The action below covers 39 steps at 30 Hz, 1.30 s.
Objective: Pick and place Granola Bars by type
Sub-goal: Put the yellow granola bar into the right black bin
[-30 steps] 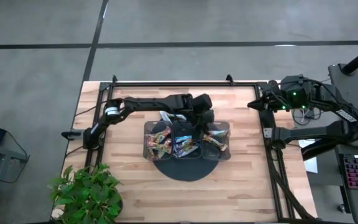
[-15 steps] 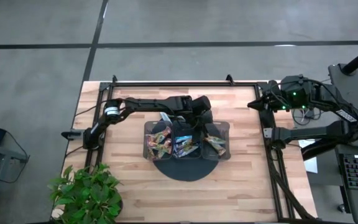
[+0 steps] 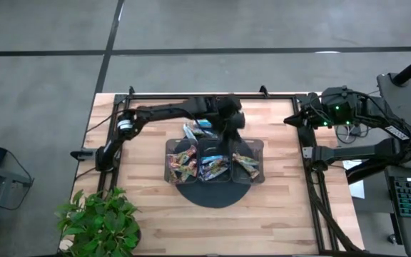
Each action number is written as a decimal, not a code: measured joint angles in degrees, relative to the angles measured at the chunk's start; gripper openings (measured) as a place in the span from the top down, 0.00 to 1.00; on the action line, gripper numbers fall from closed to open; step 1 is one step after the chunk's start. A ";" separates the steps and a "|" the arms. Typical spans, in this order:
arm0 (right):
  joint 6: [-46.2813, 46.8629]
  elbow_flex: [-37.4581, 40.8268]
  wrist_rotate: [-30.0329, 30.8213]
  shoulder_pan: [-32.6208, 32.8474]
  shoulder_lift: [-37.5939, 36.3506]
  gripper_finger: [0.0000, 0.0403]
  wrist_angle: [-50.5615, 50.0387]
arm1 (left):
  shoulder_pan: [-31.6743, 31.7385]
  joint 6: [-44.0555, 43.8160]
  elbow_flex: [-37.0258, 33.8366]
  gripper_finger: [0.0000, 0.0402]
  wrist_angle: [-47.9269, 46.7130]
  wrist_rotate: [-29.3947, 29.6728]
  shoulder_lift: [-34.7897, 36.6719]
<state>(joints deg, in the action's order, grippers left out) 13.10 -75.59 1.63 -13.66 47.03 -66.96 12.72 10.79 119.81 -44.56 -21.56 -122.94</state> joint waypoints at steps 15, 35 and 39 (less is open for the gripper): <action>-0.19 0.02 0.02 0.00 0.02 0.97 2.48 | 8.50 9.35 4.67 1.00 -15.69 7.42 1.22; -1.74 0.13 3.34 -0.13 9.05 0.97 3.91 | 9.82 9.49 -2.50 1.00 -15.69 4.02 11.94; -5.53 0.11 3.33 -1.65 13.41 0.97 8.47 | 10.48 5.89 -10.13 1.00 -8.04 4.04 19.86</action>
<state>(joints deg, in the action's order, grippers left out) 7.58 -75.48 4.96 -15.31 60.43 -58.49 23.20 16.68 109.68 -52.59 -17.52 -103.08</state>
